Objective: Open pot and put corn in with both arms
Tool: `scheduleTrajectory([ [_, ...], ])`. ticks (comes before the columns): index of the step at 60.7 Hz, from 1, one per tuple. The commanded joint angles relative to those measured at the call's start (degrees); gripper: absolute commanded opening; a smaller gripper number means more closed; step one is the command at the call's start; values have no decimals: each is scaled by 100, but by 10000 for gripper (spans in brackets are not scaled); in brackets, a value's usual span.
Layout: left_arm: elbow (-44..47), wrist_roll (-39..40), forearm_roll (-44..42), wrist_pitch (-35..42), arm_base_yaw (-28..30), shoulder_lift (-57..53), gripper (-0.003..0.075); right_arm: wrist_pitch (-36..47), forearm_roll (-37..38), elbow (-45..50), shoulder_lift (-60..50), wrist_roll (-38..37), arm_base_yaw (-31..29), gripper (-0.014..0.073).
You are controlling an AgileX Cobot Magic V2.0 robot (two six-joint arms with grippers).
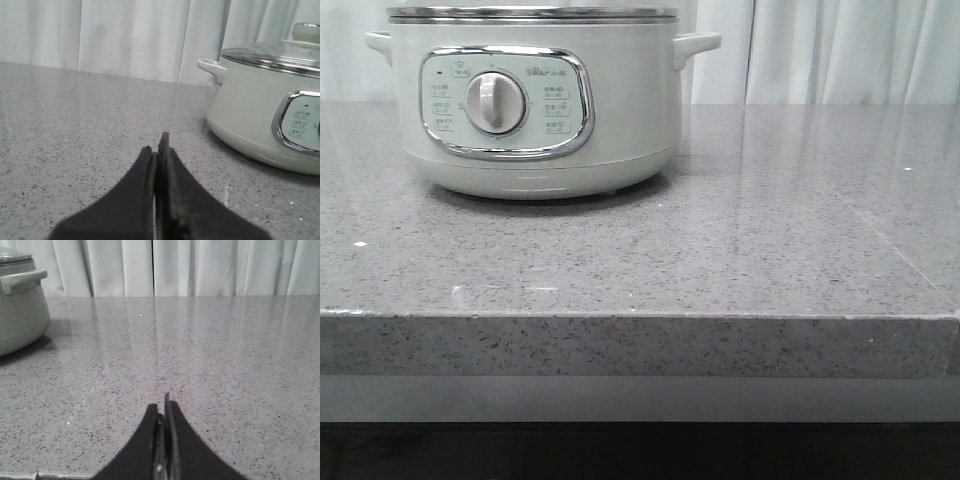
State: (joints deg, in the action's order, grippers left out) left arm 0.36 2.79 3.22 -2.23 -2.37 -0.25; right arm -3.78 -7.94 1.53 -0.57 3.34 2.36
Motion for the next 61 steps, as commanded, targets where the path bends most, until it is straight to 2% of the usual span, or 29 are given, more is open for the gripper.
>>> scheduleTrajectory([
  [1,28,9,7,472,-53,-104,-20,413,31,3,-134,9,-20,-68],
  [24,28,9,7,472,-53,-104,-20,484,74,3,-134,-22,-20,-68],
  [38,28,9,7,472,-53,-104,-20,826,860,3,-134,-659,-20,-68],
  [61,28,9,7,472,-53,-104,-20,680,860,3,-134,-659,-20,-68],
])
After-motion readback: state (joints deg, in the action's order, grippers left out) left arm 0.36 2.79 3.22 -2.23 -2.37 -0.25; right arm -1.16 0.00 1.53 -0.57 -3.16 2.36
